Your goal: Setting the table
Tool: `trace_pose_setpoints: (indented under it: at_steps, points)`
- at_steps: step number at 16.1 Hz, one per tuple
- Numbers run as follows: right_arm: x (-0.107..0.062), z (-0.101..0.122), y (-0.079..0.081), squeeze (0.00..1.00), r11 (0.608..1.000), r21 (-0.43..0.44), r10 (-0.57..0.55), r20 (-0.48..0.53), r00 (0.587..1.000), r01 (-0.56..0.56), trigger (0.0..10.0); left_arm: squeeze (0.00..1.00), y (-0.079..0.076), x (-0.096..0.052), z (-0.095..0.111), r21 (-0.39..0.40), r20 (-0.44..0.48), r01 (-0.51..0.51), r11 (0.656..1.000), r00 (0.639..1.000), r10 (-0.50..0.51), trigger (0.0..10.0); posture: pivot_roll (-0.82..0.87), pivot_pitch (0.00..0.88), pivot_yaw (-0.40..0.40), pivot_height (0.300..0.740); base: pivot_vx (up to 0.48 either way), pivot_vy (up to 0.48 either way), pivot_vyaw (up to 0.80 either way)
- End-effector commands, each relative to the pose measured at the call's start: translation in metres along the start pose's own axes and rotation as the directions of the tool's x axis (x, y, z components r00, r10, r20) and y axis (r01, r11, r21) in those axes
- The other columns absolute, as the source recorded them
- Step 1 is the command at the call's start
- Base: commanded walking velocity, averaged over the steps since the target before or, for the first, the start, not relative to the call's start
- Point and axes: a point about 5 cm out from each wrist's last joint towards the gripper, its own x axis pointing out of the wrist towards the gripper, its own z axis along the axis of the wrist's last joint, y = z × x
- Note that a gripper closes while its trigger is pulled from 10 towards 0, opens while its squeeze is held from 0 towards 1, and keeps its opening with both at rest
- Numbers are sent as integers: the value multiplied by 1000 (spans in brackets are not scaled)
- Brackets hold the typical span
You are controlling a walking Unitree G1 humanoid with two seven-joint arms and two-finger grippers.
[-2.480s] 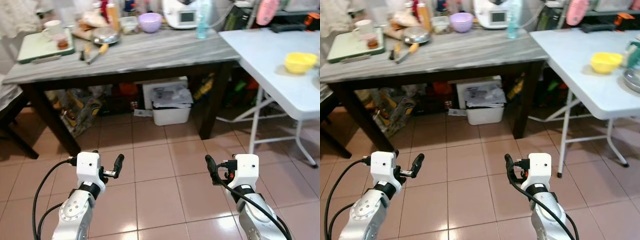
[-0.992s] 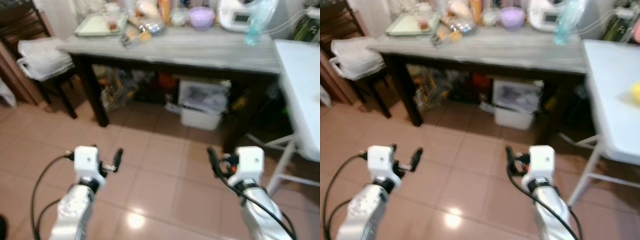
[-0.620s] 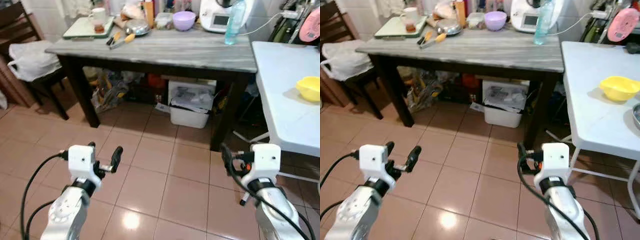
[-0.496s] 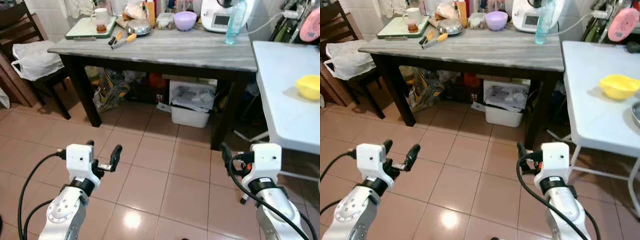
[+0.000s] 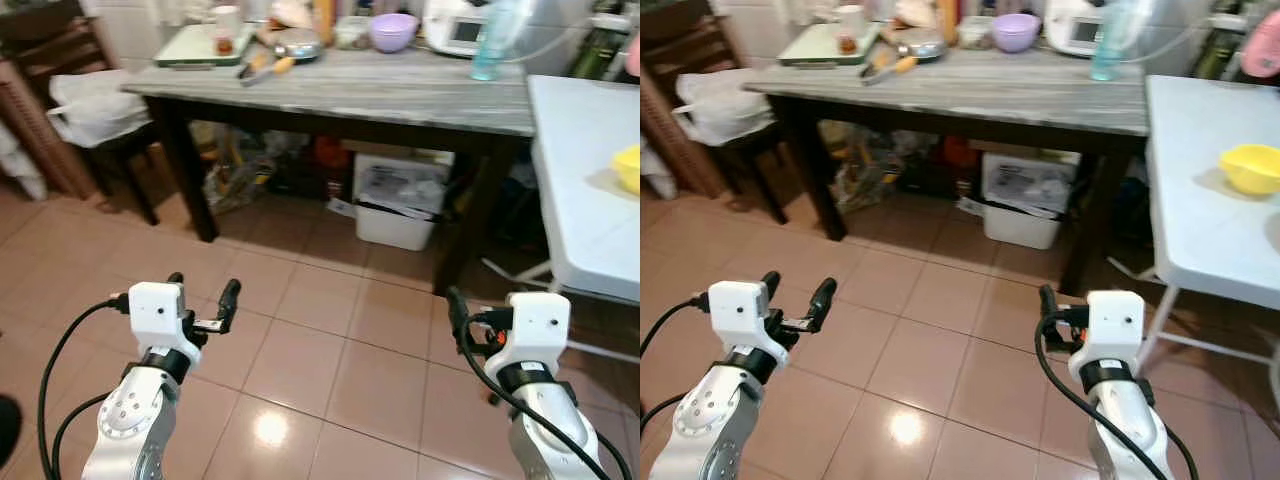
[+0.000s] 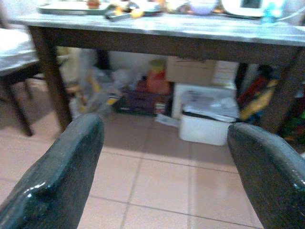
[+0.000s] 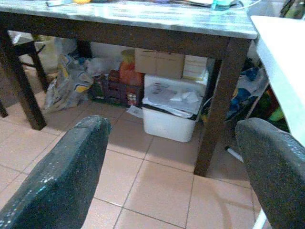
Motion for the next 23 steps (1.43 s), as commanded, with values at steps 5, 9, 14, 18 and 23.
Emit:
trace_pose_setpoints:
  at_steps: [5, 9, 14, 18, 23]
  points:
    - [1, 1, 2, 0, 1000, 2, -9, 7, 1000, 9, 10000, 0, -6, 1, -2, -47, -14, 42, 998, 999, -42, 10000, -36, 84, 37, 740, 0, 0, 0]
    - [4, 1, 3, 0, 1000, 3, -2, -4, 1000, 2, 10000, 0, -9, 3, -4, -63, -21, 48, 997, 999, -49, 10000, -38, 84, 33, 740, 0, 0, -253]
    - [6, 2, 5, 0, 1000, 6, 6, -2, 1000, -6, 10000, 0, -13, 5, -3, -96, -8, 70, 993, 997, -71, 10000, -39, 86, 25, 740, 0, 0, -739]
    - [8, 5, 5, 0, 1000, 4, 12, 12, 1000, -12, 10000, 0, -19, 6, 0, -95, 11, 111, 989, 994, -110, 10000, -43, 88, 20, 740, 0, 0, 0]
    - [10, 6, 8, 0, 1000, 7, 20, 19, 1000, -20, 10000, 0, -24, 7, 2, -93, 24, 149, 984, 989, -148, 10000, -44, 86, 22, 740, 186, 0, 0]
